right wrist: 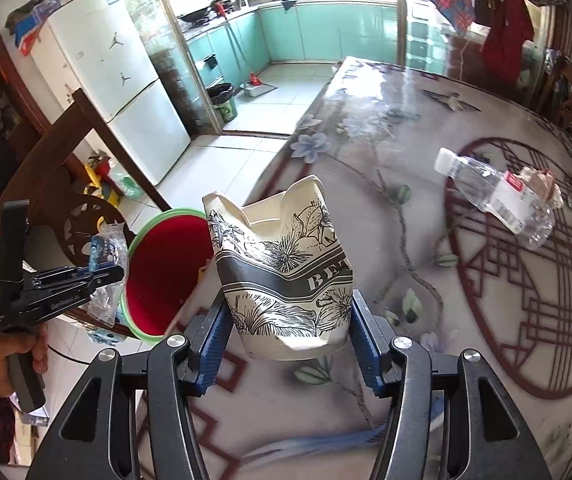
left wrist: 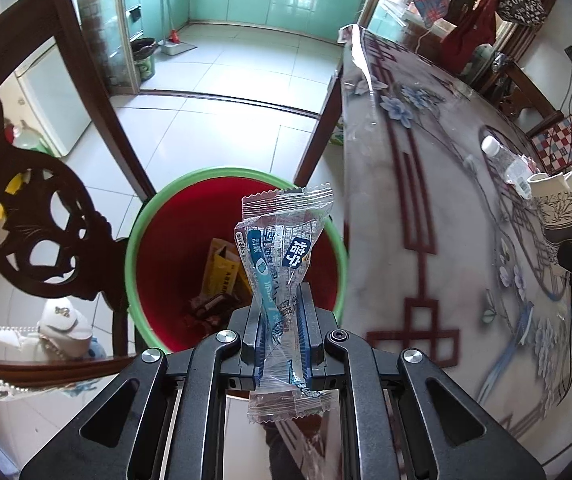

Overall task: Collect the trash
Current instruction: 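Carry the toothbrush package and paper cup over the red bucket with both grippers, then open both grippers to drop the package and cup into the bucket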

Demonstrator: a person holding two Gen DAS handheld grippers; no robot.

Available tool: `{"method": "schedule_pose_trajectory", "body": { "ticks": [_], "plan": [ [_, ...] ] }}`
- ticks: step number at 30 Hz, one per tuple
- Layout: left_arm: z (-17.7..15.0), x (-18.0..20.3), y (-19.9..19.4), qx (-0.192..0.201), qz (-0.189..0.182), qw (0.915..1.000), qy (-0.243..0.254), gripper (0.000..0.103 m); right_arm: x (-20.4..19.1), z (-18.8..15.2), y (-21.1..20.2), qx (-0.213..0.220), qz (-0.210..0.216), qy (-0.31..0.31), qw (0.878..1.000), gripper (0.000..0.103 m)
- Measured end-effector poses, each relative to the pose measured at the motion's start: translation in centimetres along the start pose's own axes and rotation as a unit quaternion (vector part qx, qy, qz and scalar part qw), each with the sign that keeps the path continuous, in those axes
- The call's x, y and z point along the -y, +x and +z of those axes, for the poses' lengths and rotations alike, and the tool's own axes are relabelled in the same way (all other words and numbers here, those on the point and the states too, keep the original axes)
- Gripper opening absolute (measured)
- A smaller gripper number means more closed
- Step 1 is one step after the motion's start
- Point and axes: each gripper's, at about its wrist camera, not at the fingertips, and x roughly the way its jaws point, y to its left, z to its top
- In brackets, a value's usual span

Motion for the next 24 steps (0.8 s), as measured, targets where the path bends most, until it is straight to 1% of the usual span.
{"method": "schedule_pose_trajectory", "body": {
  "ticks": [7,12,18,21,24],
  "plan": [
    [0.0,-2.0,0.6,-0.006,0.012,0.9998,-0.013,0.012,-2.5,1.1,1.1,-0.005,0.016,-0.023,1.0,0.054],
    [0.3,-2.8,1.9,-0.023,0.014,0.9995,-0.014,0.012,-4.6,1.9,2.4,-0.01,0.04,-0.034,0.999,0.054],
    [0.9,-3.3,2.4,-0.026,0.006,0.9994,-0.023,0.012,-7.2,2.8,4.3,-0.013,0.074,-0.045,0.996,0.054],
    [1.2,-3.3,2.6,-0.027,0.006,0.9994,-0.022,0.012,-7.8,2.9,5.2,-0.019,0.088,-0.041,0.995,0.054],
    [1.5,-3.6,2.8,-0.03,-0.002,0.9992,-0.027,0.012,-8.0,2.8,5.8,-0.024,0.094,-0.038,0.995,0.054]
  ]
}}
